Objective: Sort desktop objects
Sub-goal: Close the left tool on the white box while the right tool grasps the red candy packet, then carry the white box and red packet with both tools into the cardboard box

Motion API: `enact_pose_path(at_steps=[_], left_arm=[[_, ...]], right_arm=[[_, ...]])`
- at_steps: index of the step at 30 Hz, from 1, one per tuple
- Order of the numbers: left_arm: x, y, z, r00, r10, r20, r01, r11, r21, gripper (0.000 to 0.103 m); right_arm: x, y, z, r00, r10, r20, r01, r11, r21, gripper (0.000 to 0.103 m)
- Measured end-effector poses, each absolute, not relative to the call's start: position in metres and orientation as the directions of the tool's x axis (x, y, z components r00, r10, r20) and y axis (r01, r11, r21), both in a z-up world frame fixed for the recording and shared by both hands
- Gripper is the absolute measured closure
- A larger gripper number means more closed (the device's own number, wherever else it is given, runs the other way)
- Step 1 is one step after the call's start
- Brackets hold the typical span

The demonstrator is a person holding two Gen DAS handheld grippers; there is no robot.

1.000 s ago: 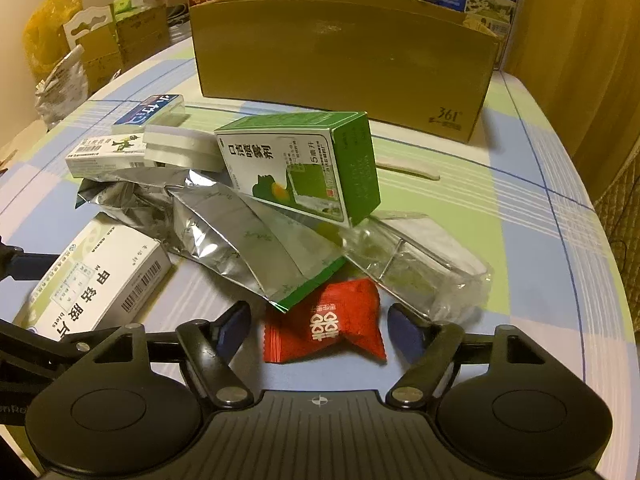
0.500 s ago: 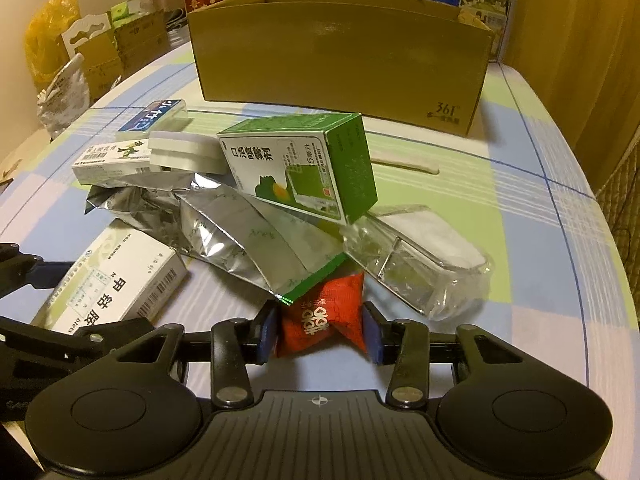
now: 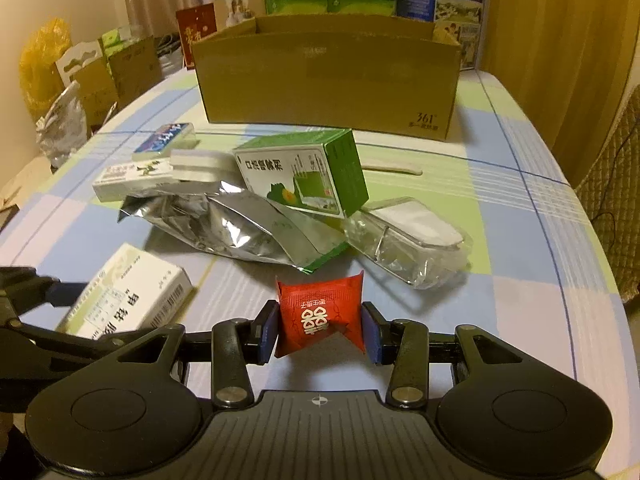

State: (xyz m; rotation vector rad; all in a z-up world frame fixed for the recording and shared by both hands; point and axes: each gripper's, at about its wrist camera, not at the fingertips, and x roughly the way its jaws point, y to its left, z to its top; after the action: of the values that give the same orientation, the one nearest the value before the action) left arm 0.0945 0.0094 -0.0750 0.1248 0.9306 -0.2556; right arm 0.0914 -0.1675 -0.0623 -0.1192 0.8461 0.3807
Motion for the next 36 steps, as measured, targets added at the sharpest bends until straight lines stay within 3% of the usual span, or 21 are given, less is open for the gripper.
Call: enact_pose_path(at_steps=[20, 36], left_arm=[[0.076, 0.004, 0.016, 0.671, -0.194, -0.715, 0.28, 0.96, 0.002, 0.036], [0.121, 0.003, 0.107, 0.736, -0.179, -0.652, 0.28, 0.958, 0.054, 0.036]], right_arm=[[0.065, -0.183, 0.021, 0.677, 0.315, -0.665, -0.354, 0.932, 0.081, 0.063], [0.112, -0.185, 0.098, 0.718, 0.378, -0.584, -0.411, 0.908, 0.082, 0.063]])
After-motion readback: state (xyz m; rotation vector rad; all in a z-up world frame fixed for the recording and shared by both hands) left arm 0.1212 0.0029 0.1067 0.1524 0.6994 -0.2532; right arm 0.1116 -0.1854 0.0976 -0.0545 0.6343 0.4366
